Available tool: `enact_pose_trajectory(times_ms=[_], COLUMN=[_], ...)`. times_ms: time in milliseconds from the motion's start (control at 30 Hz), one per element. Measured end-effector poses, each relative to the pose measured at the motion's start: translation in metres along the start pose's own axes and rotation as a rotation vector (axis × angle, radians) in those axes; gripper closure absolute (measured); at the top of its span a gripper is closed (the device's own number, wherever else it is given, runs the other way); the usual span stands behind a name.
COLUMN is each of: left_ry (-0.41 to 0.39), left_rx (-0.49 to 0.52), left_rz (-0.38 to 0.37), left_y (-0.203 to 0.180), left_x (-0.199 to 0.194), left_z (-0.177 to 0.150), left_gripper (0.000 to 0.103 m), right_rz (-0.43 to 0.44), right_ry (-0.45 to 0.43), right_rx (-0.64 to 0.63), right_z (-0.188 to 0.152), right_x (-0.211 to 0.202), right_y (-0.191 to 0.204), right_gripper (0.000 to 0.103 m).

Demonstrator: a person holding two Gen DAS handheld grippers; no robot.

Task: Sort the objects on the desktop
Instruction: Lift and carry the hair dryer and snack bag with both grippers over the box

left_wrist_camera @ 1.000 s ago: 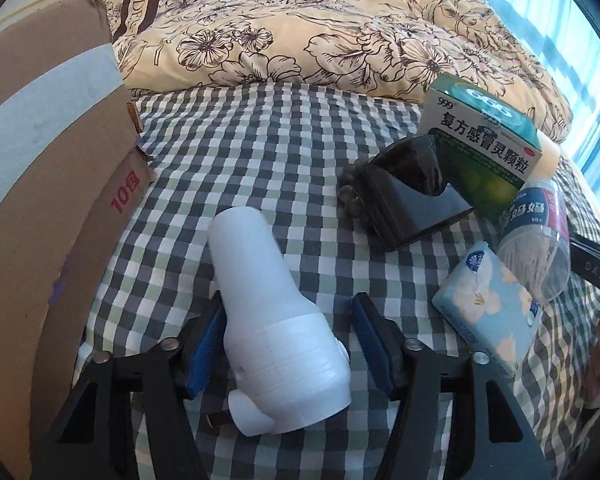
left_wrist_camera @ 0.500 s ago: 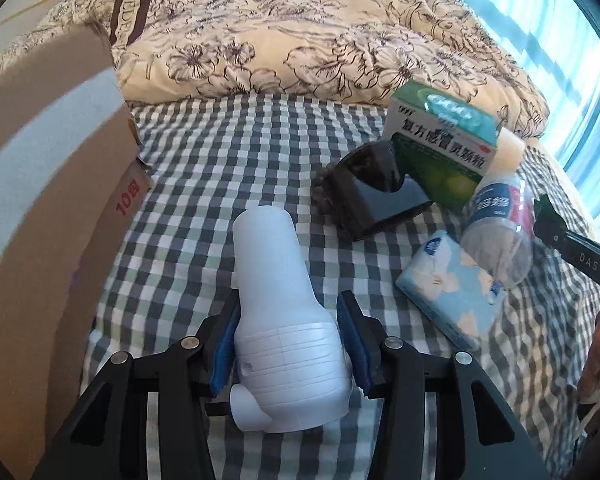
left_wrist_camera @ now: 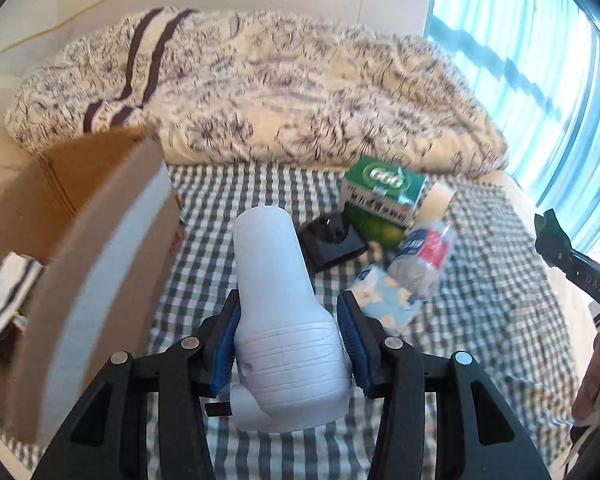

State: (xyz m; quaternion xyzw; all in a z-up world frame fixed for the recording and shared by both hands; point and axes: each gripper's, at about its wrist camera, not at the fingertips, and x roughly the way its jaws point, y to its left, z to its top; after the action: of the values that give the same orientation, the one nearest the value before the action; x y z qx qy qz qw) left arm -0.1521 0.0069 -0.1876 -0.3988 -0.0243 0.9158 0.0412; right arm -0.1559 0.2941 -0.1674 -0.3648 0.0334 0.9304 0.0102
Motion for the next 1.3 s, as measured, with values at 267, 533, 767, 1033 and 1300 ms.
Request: enact_pose_trajectory(times_ms=[267,533,767,1033,1300], left_ry=[-0.099,-0.193,-0.26,-0.316,-0.363], left_rx=[-0.002,-0.006,0.005,-0.012,-0.032], left_rz=[0.006,0.013,0.016,0.042,0.081], left_y=[0.007,0.016,0.025,0.048,0.072], left_x=[-0.081,-0.153,-0.205,-0.243,-0.27], left_z=[0.004,0.006,0.006,0.005,0.007], left_gripper=[0.055,0.055,0.055,0.055,0.055], right_rz=[0.06,0.117,0.155,0.184,0.213], right_ry=[-0.085,-0.161,-0.224,-0.273,-0.292], right_rx=[-0.019,-0.052,-0.085,-0.11,-0.145], right_z=[-0.004,-0.003,0.001,0.005,0.009], right_x=[-0.081,-0.146,-0.192,-0.226,-0.242], right_y=[0.033,0.067,0.097,0.128,0.156], right_gripper=[0.065,0.065,0.065,0.065,0.065])
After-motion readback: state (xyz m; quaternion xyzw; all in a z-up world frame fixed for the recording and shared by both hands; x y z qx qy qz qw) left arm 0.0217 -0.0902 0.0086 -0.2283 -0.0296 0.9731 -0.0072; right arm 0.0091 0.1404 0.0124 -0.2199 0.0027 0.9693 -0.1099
